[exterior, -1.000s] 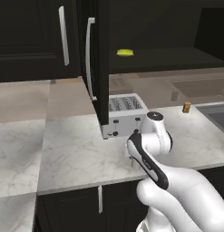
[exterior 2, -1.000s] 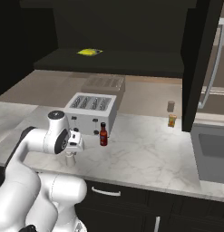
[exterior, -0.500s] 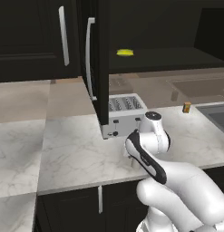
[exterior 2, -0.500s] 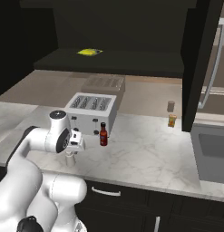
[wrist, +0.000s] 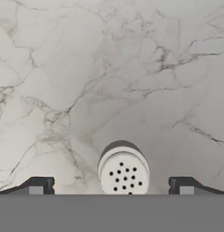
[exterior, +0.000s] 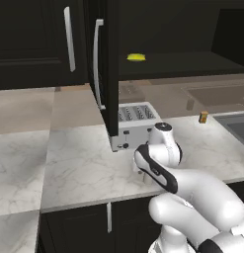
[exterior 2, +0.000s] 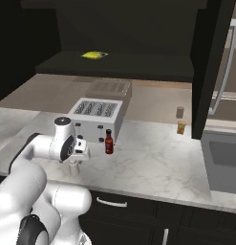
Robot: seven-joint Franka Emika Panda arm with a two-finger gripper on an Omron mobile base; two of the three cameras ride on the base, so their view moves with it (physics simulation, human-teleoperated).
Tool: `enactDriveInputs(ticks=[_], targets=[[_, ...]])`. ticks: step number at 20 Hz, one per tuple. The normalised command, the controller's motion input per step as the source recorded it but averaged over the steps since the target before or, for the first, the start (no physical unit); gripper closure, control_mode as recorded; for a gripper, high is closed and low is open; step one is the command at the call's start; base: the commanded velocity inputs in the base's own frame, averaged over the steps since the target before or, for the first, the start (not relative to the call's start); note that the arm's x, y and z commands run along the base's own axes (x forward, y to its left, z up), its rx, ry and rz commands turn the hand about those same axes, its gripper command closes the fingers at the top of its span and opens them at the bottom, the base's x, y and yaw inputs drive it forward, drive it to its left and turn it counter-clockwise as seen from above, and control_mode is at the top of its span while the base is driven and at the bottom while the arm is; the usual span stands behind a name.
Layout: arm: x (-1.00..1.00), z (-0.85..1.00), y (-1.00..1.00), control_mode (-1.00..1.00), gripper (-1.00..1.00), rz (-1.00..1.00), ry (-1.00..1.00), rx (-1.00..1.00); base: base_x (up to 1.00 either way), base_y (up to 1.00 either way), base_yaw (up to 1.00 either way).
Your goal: Pick the condiment bottle and shaker from the counter and place them in the cabinet.
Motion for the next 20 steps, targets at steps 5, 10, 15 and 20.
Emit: enactDriveInputs(ticks=[5, 10, 15, 20], targets=[[0.0, -0.32, 0.0, -1.0, -1.0, 0.02, 0.0, 0.0, 0.0, 0.0, 0.0], [0.0, -0.28, 0.0, -1.0, -1.0, 0.02, 0.0, 0.0, 0.0, 0.0, 0.0], [0.0, -0.14, 0.0, -1.0, 1.0, 0.0, 0.0, 0.0, 0.0, 0.0, 0.0], [0.0, -0.05, 0.0, -1.0, 1.0, 0.0, 0.0, 0.0, 0.0, 0.0, 0.0]])
